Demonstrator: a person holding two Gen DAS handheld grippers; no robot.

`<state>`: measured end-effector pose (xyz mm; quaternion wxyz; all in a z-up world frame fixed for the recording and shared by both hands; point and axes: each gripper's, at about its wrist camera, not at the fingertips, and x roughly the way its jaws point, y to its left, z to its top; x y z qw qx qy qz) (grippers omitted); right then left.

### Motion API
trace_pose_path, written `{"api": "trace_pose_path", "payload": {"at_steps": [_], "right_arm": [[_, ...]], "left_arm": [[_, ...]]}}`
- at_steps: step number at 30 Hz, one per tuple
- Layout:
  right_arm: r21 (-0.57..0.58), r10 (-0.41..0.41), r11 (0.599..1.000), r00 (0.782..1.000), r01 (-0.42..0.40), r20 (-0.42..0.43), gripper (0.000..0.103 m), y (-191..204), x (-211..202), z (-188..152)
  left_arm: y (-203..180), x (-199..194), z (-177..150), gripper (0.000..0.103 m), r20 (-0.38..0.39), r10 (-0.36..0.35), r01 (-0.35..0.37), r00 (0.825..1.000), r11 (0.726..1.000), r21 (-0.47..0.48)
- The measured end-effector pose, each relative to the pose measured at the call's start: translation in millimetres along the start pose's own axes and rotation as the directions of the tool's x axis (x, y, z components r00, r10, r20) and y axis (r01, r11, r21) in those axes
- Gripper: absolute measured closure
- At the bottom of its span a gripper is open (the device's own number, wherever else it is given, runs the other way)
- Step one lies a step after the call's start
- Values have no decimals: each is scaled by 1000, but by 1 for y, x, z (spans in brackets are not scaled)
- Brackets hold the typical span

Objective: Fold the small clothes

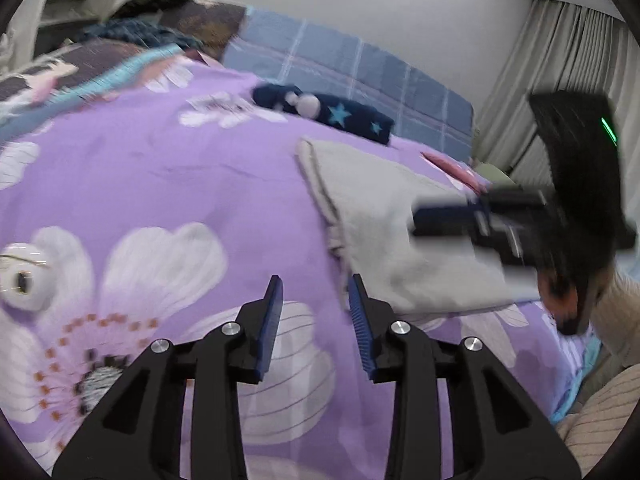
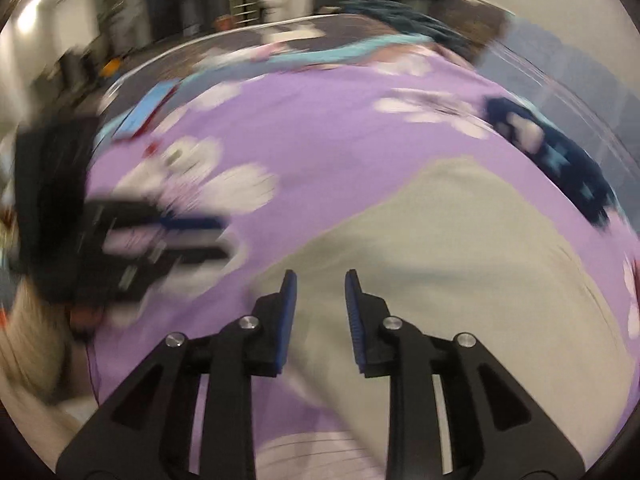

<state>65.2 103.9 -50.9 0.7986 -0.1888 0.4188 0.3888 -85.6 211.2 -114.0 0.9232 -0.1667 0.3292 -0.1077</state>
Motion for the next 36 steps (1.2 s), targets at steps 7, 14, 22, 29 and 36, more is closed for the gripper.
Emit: {"api": "trace_pose_path", "payload": {"at_steps": [7,14,22,29,36], "right_arm": [[138,-56,988,994,68,-90,79,-59,42,63],[70,-144,985,972,159,-187,78,-66,97,112],[46,-145,986,964,159,-225,72,-69,122,119],[44,-138,987,963,152,-231,68,-75,125,122],[-14,-151,988,955,152,-255,65,-64,133,125]], "left_arm": [[-3,32,14,68,-101,-62,57,993,997,-49],[-3,25,32,69,-91,58,-56,994,998,25],[-1,62,39,71,-179,-72,88,981,993,79],[-6,60,40,69,-165,-177,185,970,982,38],[-6,63,44,66,-170,-217,220,961,975,1]]}}
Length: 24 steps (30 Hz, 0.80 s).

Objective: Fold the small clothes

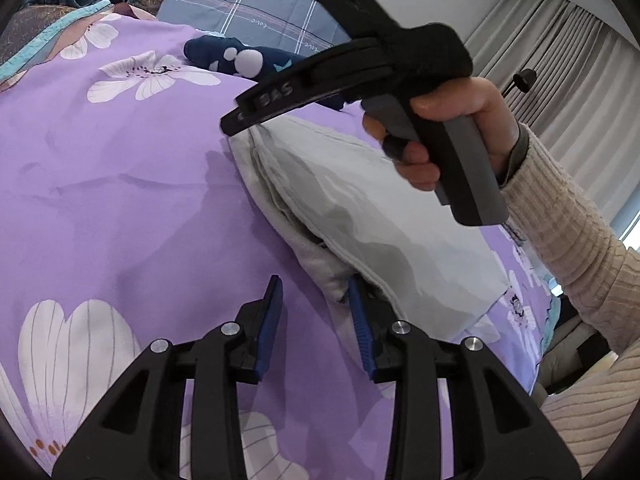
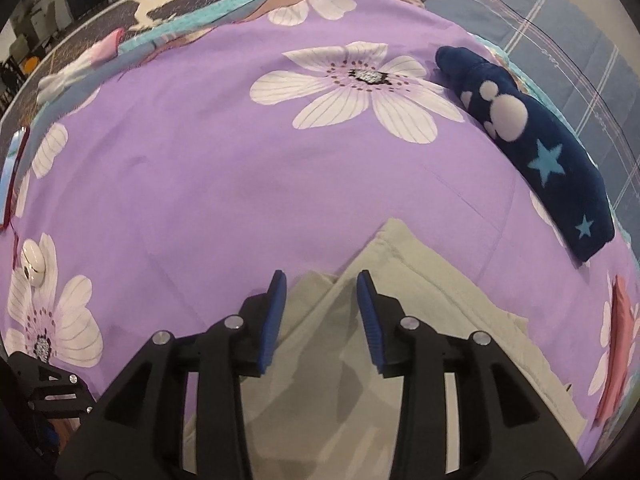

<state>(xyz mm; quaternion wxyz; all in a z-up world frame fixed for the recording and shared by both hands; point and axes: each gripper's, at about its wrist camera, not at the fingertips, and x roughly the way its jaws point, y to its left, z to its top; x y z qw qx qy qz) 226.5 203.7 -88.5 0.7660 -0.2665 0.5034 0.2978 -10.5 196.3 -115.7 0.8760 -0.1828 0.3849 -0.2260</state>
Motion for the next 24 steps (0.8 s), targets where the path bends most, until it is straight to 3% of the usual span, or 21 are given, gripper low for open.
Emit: {"api": "trace_pose_path", "payload": {"at_steps": [16,24], "right_arm": [[-10,-18,1000,999,18,-41,65,0,2,7],[-2,24,1000,998,-24,-49,65,1,-2,7]], "left_arm": [[6,0,0,59,-29,-59,59,998,998,-2],[-1,7,12,58,-38,-55,56,998,998,26]]}}
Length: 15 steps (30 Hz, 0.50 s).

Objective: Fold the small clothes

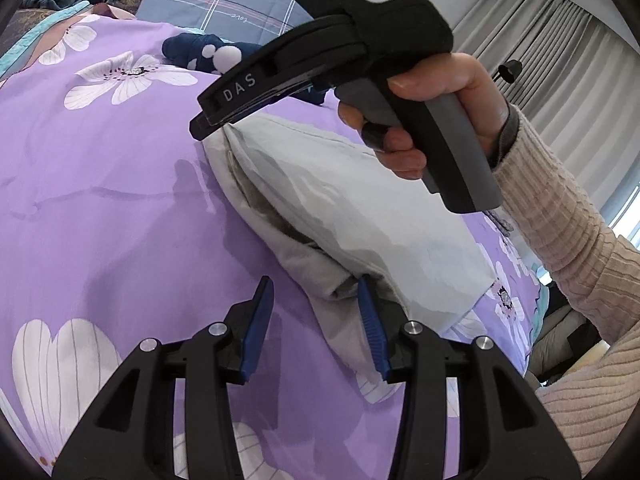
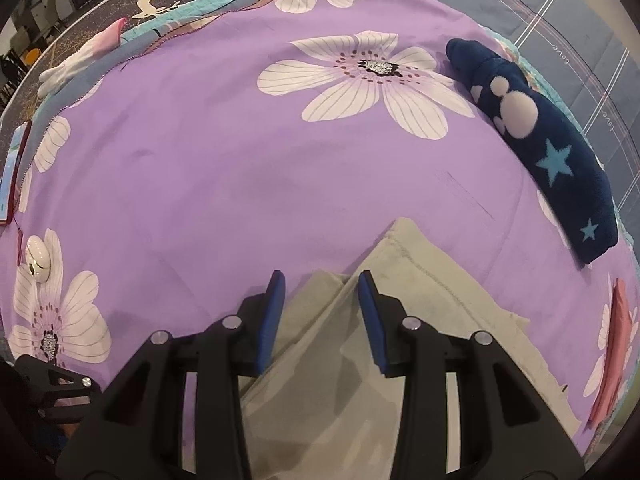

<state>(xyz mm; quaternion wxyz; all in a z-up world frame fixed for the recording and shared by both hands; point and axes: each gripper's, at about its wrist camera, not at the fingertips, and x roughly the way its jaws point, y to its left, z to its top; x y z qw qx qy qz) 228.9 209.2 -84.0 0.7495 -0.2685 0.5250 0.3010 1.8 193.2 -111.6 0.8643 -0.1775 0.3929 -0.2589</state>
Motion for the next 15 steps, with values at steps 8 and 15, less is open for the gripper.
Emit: {"api": "trace_pose_path", "payload": {"at_steps": [8,15], "right_arm": [[1,-22,1000,999,22,-32,65,2,7,1],[17,-54,998,996,55,-70,92,1,23,3]], "left_arm": [[8,-8,-5,54,3,5,-5,1000,999,-38],[11,-6,-7,54,1,0,0,1000,998,-55]]}}
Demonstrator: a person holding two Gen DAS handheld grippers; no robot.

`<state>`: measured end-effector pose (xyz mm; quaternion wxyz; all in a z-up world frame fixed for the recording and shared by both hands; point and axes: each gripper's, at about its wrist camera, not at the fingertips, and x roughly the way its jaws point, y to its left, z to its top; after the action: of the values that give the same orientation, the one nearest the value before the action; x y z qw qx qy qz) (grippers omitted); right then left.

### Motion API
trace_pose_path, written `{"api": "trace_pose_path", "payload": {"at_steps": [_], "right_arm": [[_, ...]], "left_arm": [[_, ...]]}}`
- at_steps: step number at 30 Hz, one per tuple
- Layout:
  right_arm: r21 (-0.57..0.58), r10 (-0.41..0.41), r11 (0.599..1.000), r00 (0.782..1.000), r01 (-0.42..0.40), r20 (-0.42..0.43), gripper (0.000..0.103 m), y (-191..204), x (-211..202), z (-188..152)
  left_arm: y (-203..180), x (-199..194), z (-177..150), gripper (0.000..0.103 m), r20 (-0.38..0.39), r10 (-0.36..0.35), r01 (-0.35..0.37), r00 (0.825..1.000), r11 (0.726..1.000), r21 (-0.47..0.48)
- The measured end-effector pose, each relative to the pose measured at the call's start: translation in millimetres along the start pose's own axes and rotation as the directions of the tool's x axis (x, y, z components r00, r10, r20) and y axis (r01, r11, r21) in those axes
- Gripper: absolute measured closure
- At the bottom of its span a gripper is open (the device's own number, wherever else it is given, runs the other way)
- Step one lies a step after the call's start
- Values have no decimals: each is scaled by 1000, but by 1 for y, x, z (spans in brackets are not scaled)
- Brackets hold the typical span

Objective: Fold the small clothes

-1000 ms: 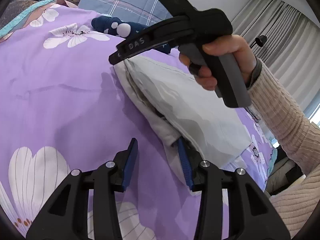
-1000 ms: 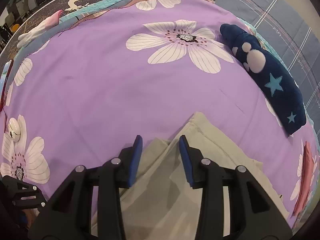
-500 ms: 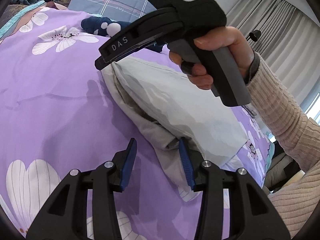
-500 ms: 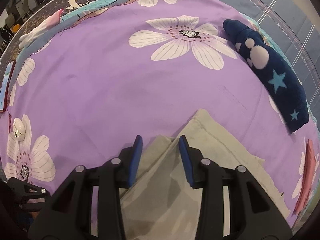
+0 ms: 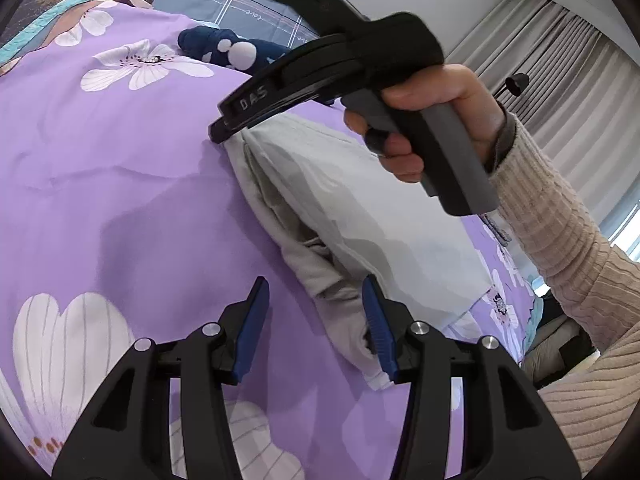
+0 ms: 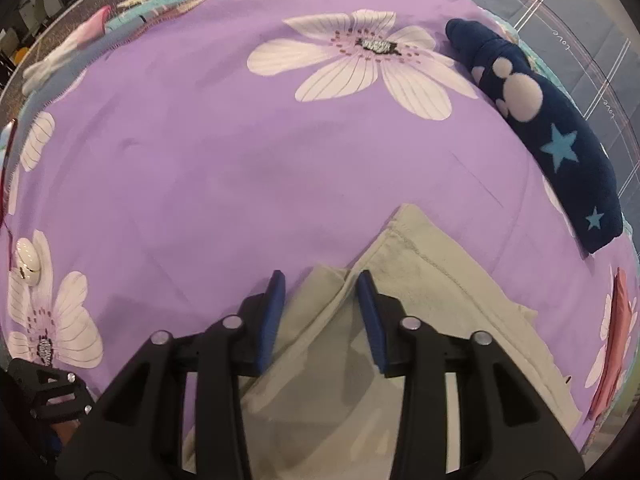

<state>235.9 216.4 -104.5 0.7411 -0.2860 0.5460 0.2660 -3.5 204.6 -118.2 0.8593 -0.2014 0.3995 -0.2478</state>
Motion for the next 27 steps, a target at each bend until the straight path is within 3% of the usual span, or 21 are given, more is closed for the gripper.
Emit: {"api": "trace_pose_path", "payload": {"at_steps": [1,2,3,5,8,10,12,17,20,24,27], "right_arm": [[4,2,1000,1000,-2,8,95,0,1,0],[9,2,1000,1000,-2,24,97,-1,0,1],[12,6,1000,999,-7,38,98,-1,-3,1],[16,23,1000,996,-24,83,99,-3,-10,1],[22,54,998,994,-57,96,99,-8,-9,0],[31,69,997,994,-72,83,99,-10,2,0],[27,98,994,986,-102,132,99,-10,2,0],[81,146,982,963,-168,227,86,-27,-32,-9],[22,120,991,951,-131,284,83,-27,-62,-31],[24,94,994,963,-104,254,83,-32,-61,-52],[48,122,990,972,-135,202,83,-31,-34,-53]], "left_arm": [[1,6,0,57,-15,8,-8,1000,1000,-1],[3,14,0,83,-37,25,-25,999,1000,-1],[4,18,0,91,-51,38,-38,998,999,-1],[3,15,-2,93,-30,48,-48,998,999,-2],[-3,5,-13,102,-16,125,-124,992,991,55],[8,3,-20,102,-30,101,-101,994,995,10],[16,-2,-22,103,-28,76,-77,997,996,-39],[7,-20,-24,103,6,128,-128,992,992,0],[8,-37,-25,97,55,108,-107,993,994,-18],[-11,-41,-23,94,108,0,-1,994,1000,8],[-30,-22,-23,92,66,2,-7,998,998,65]]}}
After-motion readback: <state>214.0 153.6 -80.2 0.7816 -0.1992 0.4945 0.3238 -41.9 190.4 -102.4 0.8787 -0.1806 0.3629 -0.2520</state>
